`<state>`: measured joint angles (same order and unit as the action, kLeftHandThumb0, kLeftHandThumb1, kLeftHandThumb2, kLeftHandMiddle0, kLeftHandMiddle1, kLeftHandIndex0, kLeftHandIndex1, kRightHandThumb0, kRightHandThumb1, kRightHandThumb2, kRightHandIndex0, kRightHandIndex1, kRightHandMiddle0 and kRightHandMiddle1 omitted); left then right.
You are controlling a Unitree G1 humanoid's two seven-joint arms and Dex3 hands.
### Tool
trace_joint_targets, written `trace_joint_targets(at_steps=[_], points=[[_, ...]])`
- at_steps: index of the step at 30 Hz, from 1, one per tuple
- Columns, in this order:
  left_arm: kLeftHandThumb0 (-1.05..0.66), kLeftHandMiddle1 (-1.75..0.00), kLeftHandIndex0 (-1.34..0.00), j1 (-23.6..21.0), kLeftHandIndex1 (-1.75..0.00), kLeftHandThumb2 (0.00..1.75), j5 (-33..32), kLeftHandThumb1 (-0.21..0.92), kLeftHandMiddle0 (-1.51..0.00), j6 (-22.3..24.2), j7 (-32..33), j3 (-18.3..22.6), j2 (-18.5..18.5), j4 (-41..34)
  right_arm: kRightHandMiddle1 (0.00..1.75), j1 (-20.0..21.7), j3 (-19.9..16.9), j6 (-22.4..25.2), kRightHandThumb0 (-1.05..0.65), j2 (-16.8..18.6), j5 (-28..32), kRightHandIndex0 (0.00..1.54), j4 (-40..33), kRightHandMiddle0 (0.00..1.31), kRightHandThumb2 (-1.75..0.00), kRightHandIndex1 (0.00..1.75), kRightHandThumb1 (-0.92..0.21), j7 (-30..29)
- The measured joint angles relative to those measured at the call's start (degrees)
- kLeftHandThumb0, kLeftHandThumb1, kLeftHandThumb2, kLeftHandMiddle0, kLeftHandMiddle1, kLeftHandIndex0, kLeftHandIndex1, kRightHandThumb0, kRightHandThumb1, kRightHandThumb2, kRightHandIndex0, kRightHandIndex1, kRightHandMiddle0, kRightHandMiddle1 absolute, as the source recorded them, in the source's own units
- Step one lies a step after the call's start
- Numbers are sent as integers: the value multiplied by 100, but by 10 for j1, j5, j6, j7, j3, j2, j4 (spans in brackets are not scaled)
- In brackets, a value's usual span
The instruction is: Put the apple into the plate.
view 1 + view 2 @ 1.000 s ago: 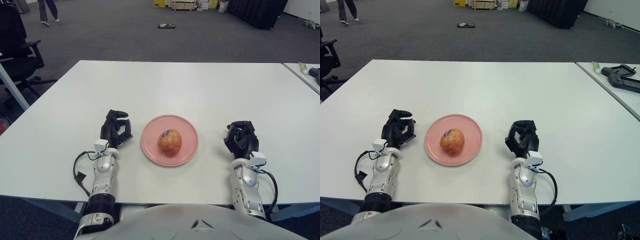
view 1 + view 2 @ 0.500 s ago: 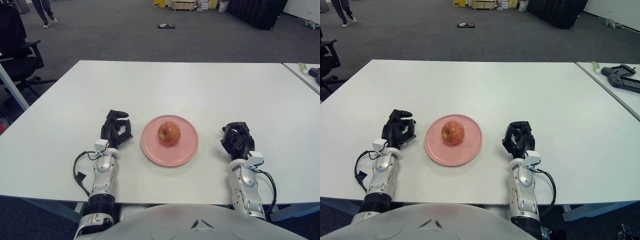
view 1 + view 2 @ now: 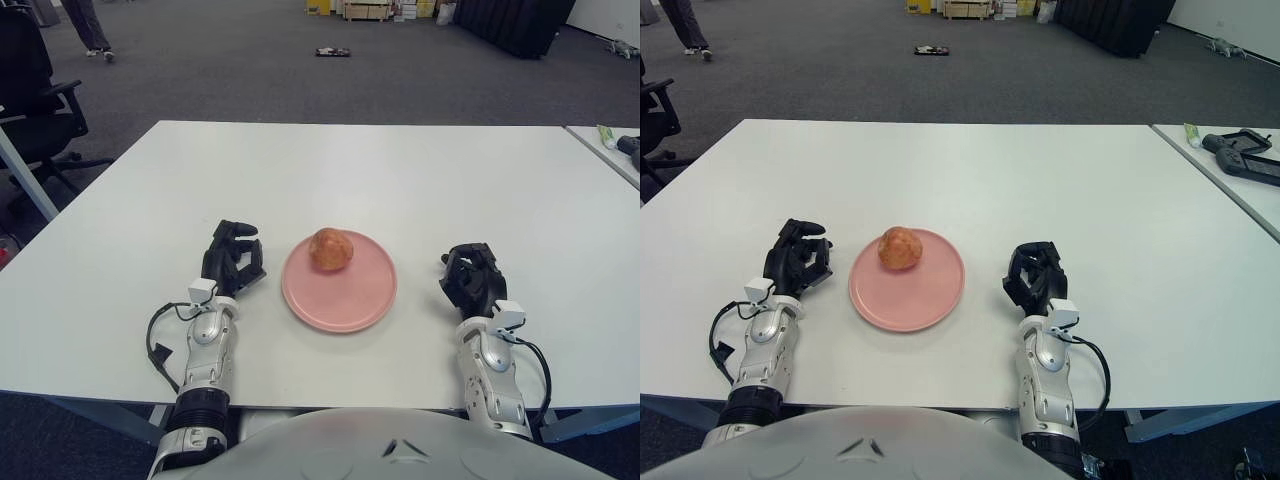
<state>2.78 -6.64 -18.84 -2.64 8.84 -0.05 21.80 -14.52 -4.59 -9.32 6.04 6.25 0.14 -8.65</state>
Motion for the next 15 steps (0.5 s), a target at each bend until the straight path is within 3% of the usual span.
trace_joint_targets(at_steps=[15], points=[[-41,-175,-44,5,-175,105,0,54,-77,9,0,0,0,-9,175,0,0,30,-37,0,21,47,-18,30,-78,136,-74,13]])
